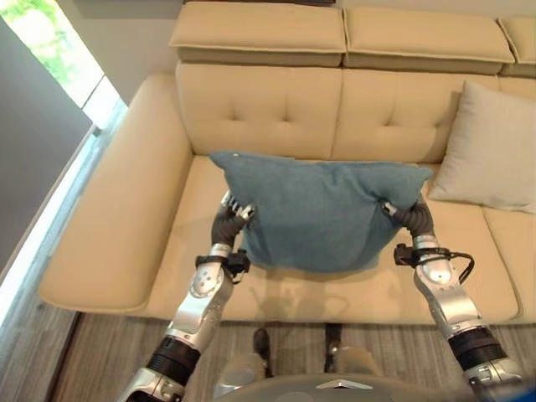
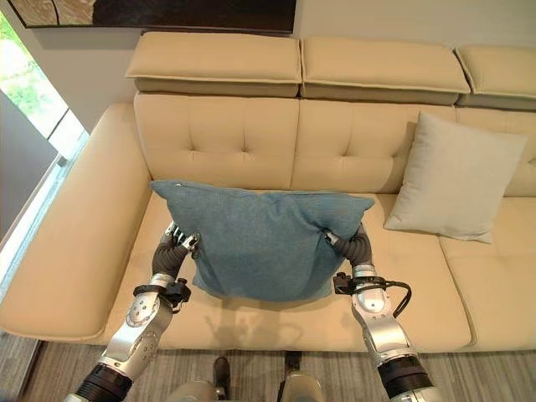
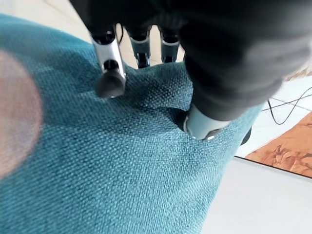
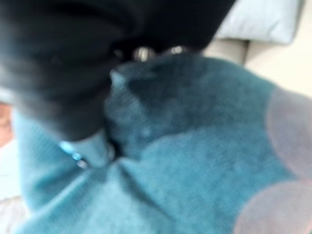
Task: Pick up all the scattered cushions and arrange them neatly on the sofa.
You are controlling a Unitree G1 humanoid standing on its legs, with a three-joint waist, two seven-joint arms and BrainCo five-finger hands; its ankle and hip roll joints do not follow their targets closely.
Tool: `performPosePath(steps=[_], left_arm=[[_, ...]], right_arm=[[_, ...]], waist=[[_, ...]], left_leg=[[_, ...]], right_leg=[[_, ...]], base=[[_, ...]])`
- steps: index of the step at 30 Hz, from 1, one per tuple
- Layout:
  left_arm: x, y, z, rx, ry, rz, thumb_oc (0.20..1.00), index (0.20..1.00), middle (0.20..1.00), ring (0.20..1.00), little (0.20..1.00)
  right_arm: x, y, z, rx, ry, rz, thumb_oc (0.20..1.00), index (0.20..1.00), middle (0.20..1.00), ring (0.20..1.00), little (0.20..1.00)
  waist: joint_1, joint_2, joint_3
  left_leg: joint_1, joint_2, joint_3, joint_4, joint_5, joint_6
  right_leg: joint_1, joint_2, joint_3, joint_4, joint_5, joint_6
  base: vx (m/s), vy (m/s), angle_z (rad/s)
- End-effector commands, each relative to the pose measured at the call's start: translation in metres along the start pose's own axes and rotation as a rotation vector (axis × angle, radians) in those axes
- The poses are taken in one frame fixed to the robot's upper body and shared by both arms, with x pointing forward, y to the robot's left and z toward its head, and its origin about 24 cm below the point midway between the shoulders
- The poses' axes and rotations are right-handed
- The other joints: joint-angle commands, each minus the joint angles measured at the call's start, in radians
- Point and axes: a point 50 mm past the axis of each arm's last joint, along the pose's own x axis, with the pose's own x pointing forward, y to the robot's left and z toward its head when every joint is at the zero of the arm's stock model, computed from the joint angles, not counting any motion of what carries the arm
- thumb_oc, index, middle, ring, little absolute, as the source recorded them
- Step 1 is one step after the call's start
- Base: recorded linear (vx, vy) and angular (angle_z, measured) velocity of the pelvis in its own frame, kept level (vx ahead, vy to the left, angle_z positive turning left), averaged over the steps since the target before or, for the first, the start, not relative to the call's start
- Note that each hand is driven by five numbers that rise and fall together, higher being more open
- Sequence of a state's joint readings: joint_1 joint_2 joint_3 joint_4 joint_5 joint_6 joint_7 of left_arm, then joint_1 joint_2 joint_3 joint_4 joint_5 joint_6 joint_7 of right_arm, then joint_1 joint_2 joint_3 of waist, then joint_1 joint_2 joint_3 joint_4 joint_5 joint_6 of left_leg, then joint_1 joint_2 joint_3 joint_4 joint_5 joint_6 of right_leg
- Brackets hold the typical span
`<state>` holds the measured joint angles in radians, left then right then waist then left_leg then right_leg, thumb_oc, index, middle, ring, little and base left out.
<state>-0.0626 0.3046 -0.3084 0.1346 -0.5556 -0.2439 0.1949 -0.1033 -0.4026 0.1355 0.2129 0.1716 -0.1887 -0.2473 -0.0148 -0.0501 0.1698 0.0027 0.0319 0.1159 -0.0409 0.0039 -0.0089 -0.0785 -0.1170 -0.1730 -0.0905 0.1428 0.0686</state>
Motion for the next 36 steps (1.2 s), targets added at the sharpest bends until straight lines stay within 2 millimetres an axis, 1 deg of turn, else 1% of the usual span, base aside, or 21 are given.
performPosePath(steps=[1, 4, 5, 6, 7, 8, 12, 15, 16, 17, 18, 19, 20, 21, 23, 24, 27, 28, 29, 30, 36], left_arm=[[0.014, -0.041, 0.058, 0.03, -0.312, -0.202, 0.2, 0.2, 0.2, 0.2, 0.2], [0.02, -0.044, 0.071, 0.043, -0.369, -0.197, 0.2, 0.2, 0.2, 0.2, 0.2], [0.028, -0.051, 0.084, 0.05, -0.427, -0.201, 0.2, 0.2, 0.2, 0.2, 0.2], [0.033, -0.055, 0.091, 0.05, -0.454, -0.203, 0.2, 0.2, 0.2, 0.2, 0.2], [0.033, -0.055, 0.091, 0.05, -0.454, -0.203, 0.2, 0.2, 0.2, 0.2, 0.2], [0.044, -0.065, 0.106, 0.048, -0.504, -0.208, 0.2, 0.2, 0.2, 0.2, 0.2], [0.067, -0.085, 0.133, 0.075, -0.585, -0.21, 0.2, 0.2, 0.2, 0.2, 0.2], [0.084, -0.095, 0.153, 0.128, -0.633, -0.201, 0.2, 0.2, 0.2, 0.2, 0.2], [0.088, -0.098, 0.158, 0.133, -0.64, -0.198, 0.2, 0.2, 0.2, 0.2, 0.2], [0.088, -0.099, 0.159, 0.132, -0.644, -0.198, 0.2, 0.2, 0.2, 0.2, 0.2], [0.101, -0.107, 0.171, 0.141, -0.65, -0.192, 0.2, 0.2, 0.2, 0.2, 0.2], [0.105, -0.108, 0.177, 0.152, -0.659, -0.184, 0.2, 0.2, 0.2, 0.2, 0.2], [0.108, -0.111, 0.182, 0.165, -0.665, -0.185, 0.2, 0.2, 0.2, 0.2, 0.2], [0.108, -0.111, 0.183, 0.165, -0.668, -0.185, 0.2, 0.2, 0.2, 0.2, 0.2], [0.114, -0.114, 0.196, 0.182, -0.695, -0.172, 0.2, 0.2, 0.2, 0.2, 0.2], [0.119, -0.117, 0.215, 0.215, -0.732, -0.161, 0.2, 0.2, 0.2, 0.2, 0.2], [0.125, -0.119, 0.239, 0.249, -0.779, -0.137, 0.2, 0.2, 0.2, 0.2, 0.2], [0.125, -0.121, 0.245, 0.253, -0.79, -0.138, 0.2, 0.2, 0.2, 0.2, 0.2], [0.125, -0.121, 0.246, 0.253, -0.791, -0.138, 0.2, 0.2, 0.2, 0.2, 0.2], [0.127, -0.125, 0.259, 0.288, -0.815, -0.136, 0.2, 0.2, 0.2, 0.2, 0.2], [0.129, -0.133, 0.271, 0.312, -0.835, -0.14, 0.2, 0.2, 0.2, 0.2, 0.2]], right_arm=[[0.014, -0.008, 0.055, 0.027, -0.284, -0.037, 0.2, 0.2, 0.2, 0.2, 0.2], [0.017, -0.009, 0.063, 0.015, -0.321, -0.045, 0.2, 0.2, 0.2, 0.2, 0.2], [0.023, -0.009, 0.075, 0.009, -0.367, -0.052, 0.2, 0.2, 0.2, 0.2, 0.2], [0.027, -0.008, 0.082, 0.007, -0.392, -0.052, 0.2, 0.2, 0.2, 0.2, 0.2], [0.027, -0.008, 0.082, 0.007, -0.392, -0.052, 0.2, 0.2, 0.2, 0.2, 0.2], [0.038, -0.001, 0.101, 0.009, -0.453, -0.046, 0.2, 0.2, 0.2, 0.2, 0.2], [0.062, 0.01, 0.14, 0.007, -0.555, -0.035, 0.2, 0.2, 0.2, 0.2, 0.2], [0.081, 0.011, 0.173, -0.013, -0.628, -0.057, 0.2, 0.2, 0.2, 0.2, 0.2], [0.085, 0.01, 0.182, -0.022, -0.645, -0.068, 0.2, 0.2, 0.2, 0.2, 0.2], [0.086, 0.01, 0.183, -0.022, -0.648, -0.069, 0.2, 0.2, 0.2, 0.2, 0.2], [0.099, 0.011, 0.212, -0.035, -0.696, -0.093, 0.2, 0.2, 0.2, 0.2, 0.2], [0.103, 0.012, 0.22, -0.033, -0.703, -0.096, 0.2, 0.2, 0.2, 0.2, 0.2], [0.105, 0.012, 0.23, -0.032, -0.724, -0.105, 0.2, 0.2, 0.2, 0.2, 0.2], [0.106, 0.012, 0.232, -0.032, -0.727, -0.106, 0.2, 0.2, 0.2, 0.2, 0.2], [0.111, 0.013, 0.246, -0.029, -0.747, -0.118, 0.2, 0.2, 0.2, 0.2, 0.2], [0.115, 0.012, 0.267, -0.029, -0.78, -0.139, 0.2, 0.2, 0.2, 0.2, 0.2], [0.118, 0.011, 0.291, -0.03, -0.816, -0.16, 0.2, 0.2, 0.2, 0.2, 0.2], [0.119, 0.011, 0.298, -0.027, -0.828, -0.168, 0.2, 0.2, 0.2, 0.2, 0.2], [0.119, 0.011, 0.299, -0.027, -0.829, -0.169, 0.2, 0.2, 0.2, 0.2, 0.2], [0.118, 0.006, 0.317, -0.035, -0.866, -0.194, 0.2, 0.2, 0.2, 0.2, 0.2], [0.114, 0.004, 0.335, -0.06, -0.915, -0.211, 0.2, 0.2, 0.2, 0.2, 0.2]], waist=[[-0.002, -0.02, -0.082], [-0.005, -0.014, -0.085], [-0.009, -0.008, -0.087], [-0.011, -0.004, -0.084], [-0.011, -0.004, -0.084], [-0.014, 0.002, -0.07], [-0.02, 0.016, -0.022], [-0.022, 0.024, 0.01], [-0.021, 0.024, 0.018], [-0.022, 0.025, 0.018], [-0.023, 0.031, 0.037], [-0.026, 0.035, 0.038], [-0.025, 0.035, 0.048], [-0.026, 0.036, 0.048], [-0.025, 0.044, 0.055], [-0.024, 0.05, 0.068], [-0.021, 0.058, 0.074], [-0.021, 0.06, 0.077], [-0.021, 0.06, 0.077], [-0.022, 0.065, 0.082], [-0.025, 0.069, 0.093]], left_leg=[[-0.016, 0.01, -0.043, 0.096, -0.153, -0.029], [-0.003, 0.01, -0.043, 0.074, -0.147, -0.032], [0.007, 0.012, -0.041, 0.054, -0.141, -0.034], [0.007, 0.013, -0.038, 0.05, -0.138, -0.036], [0.008, 0.013, -0.038, 0.05, -0.138, -0.036], [-0.004, 0.013, -0.034, 0.045, -0.132, -0.038], [-0.08, 0.016, -0.027, 0.07, -0.123, -0.042], [-0.161, 0.019, -0.023, 0.115, -0.118, -0.046], [-0.182, 0.02, -0.022, 0.123, -0.113, -0.049], [-0.188, 0.02, -0.022, 0.126, -0.114, -0.049], [-0.262, 0.023, -0.026, 0.148, -0.099, -0.058], [-0.284, 0.023, -0.028, 0.153, -0.096, -0.06], [-0.303, 0.023, -0.031, 0.16, -0.09, -0.063], [-0.308, 0.023, -0.032, 0.163, -0.09, -0.063], [-0.337, 0.025, -0.033, 0.169, -0.09, -0.068], [-0.376, 0.025, -0.039, 0.177, -0.081, -0.071], [-0.417, 0.026, -0.041, 0.173, -0.068, -0.075], [-0.428, 0.027, -0.041, 0.169, -0.064, -0.076], [-0.429, 0.027, -0.041, 0.17, -0.064, -0.076], [-0.456, 0.028, -0.047, 0.156, -0.049, -0.079], [-0.473, 0.022, -0.058, 0.133, -0.036, -0.081]], right_leg=[[0.041, -0.031, -0.008, 0.112, -0.177, 0.049], [0.054, -0.029, -0.013, 0.099, -0.178, 0.047], [0.061, -0.026, -0.016, 0.086, -0.177, 0.047], [0.062, -0.027, -0.017, 0.082, -0.176, 0.047], [0.062, -0.027, -0.017, 0.082, -0.176, 0.047], [0.049, -0.027, -0.017, 0.08, -0.171, 0.048], [-0.031, -0.033, -0.012, 0.102, -0.159, 0.048], [-0.11, -0.036, 0.0, 0.132, -0.149, 0.045], [-0.127, -0.037, 0.0, 0.137, -0.146, 0.045], [-0.132, -0.037, 0.0, 0.139, -0.146, 0.045], [-0.2, -0.041, 0.004, 0.159, -0.14, 0.045], [-0.225, -0.042, 0.005, 0.166, -0.139, 0.045], [-0.242, -0.041, 0.004, 0.172, -0.136, 0.044], [-0.246, -0.041, 0.004, 0.174, -0.137, 0.044], [-0.276, -0.039, 0.006, 0.185, -0.141, 0.043], [-0.317, -0.041, 0.007, 0.197, -0.139, 0.043], [-0.366, -0.039, 0.007, 0.208, -0.138, 0.046], [-0.38, -0.04, 0.005, 0.21, -0.137, 0.047], [-0.382, -0.04, 0.005, 0.211, -0.138, 0.047], [-0.413, -0.041, 0.001, 0.213, -0.136, 0.05], [-0.441, -0.045, -0.001, 0.225, -0.141, 0.052]], base=[[0.07, -0.043, 0.03], [0.05, -0.024, 0.05], [0.06, -0.029, 0.08], [0.04, -0.022, 0.05], [-0.03, -0.015, 0.04], [-0.08, -0.012, 0.04], [-0.16, -0.001, -0.02], [-0.16, -0.002, -0.04], [-0.08, -0.012, -0.05], [-0.14, -0.022, -0.05], [-0.12, -0.018, -0.06], [-0.14, -0.032, -0.06], [-0.04, -0.018, -0.07], [-0.03, -0.019, -0.02], [-0.03, -0.017, -0.05], [-0.04, -0.015, -0.06], [-0.02, -0.004, -0.01], [0.0, 0.0, 0.0], [0.0, -0.021, -0.04], [0.0, 0.0, 0.0], [0.01, -0.007, 0.05]])
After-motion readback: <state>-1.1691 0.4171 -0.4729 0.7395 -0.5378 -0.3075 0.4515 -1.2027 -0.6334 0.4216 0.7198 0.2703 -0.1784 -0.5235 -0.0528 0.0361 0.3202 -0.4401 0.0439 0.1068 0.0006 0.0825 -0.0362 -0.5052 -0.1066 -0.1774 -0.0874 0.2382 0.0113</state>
